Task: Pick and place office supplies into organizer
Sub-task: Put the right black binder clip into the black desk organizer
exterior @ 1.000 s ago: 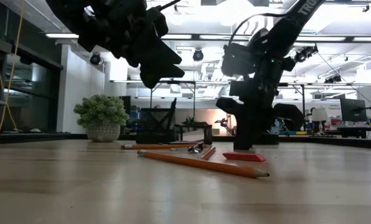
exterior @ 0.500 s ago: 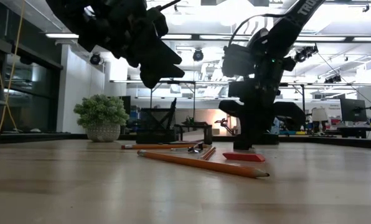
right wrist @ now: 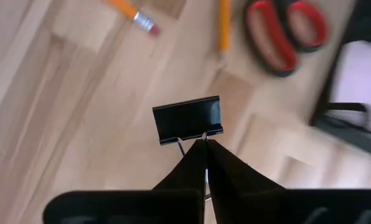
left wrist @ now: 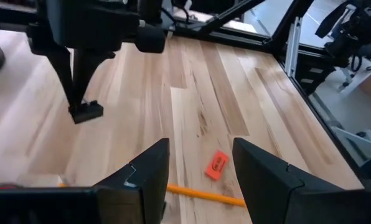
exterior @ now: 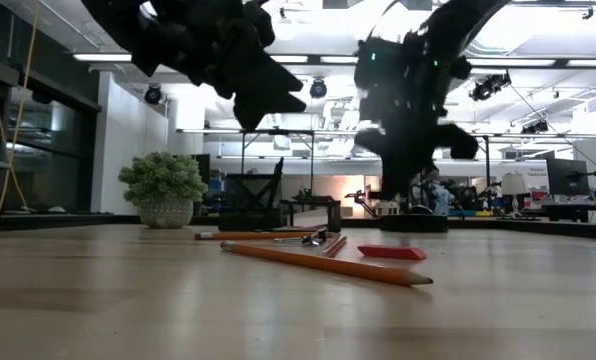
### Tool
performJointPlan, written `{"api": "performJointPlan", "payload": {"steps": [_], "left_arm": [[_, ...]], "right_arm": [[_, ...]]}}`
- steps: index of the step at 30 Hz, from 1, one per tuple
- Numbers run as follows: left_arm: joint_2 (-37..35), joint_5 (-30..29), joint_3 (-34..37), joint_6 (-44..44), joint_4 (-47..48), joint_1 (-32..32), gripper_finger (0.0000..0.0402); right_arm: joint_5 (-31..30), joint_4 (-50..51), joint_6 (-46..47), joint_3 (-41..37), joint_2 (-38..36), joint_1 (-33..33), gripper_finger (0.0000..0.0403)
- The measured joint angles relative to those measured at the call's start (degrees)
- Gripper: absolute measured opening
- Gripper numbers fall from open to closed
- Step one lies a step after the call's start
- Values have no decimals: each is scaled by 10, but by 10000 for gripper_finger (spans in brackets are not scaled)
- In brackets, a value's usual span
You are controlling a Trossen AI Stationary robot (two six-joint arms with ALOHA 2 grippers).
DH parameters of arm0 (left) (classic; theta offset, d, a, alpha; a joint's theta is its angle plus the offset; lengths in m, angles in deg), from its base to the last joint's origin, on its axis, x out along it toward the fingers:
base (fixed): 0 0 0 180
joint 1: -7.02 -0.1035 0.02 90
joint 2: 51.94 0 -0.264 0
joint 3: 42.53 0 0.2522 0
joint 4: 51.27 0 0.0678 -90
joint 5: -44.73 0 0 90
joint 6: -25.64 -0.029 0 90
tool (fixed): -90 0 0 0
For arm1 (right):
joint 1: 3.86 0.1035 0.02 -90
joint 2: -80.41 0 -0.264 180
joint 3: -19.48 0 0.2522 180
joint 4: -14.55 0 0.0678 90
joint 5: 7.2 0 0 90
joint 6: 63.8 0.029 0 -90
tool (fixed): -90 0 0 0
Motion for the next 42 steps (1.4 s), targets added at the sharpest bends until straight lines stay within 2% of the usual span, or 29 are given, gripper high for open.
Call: {"api": "performJointPlan", "payload": {"steps": [9,15,19,27,37,39,42], "left_arm": [[0,-17,-46,-67,0,0,163],[0,-38,-81,-119,1,0,163],[0,-88,-94,-141,6,0,163],[0,-178,-124,-143,5,0,163],[0,-294,-192,-143,6,0,163],[0,-304,-209,-143,23,0,163],[0,-314,-243,-143,102,0,163]], "right_arm": [[-31,75,49,38,-47,24,0],[-37,128,91,42,-105,49,0],[-43,132,125,43,-139,64,0],[-96,126,171,43,-169,92,0],[-157,45,241,43,-172,122,0],[-175,30,254,43,-172,127,0],[-192,17,266,43,-172,135,0]]}}
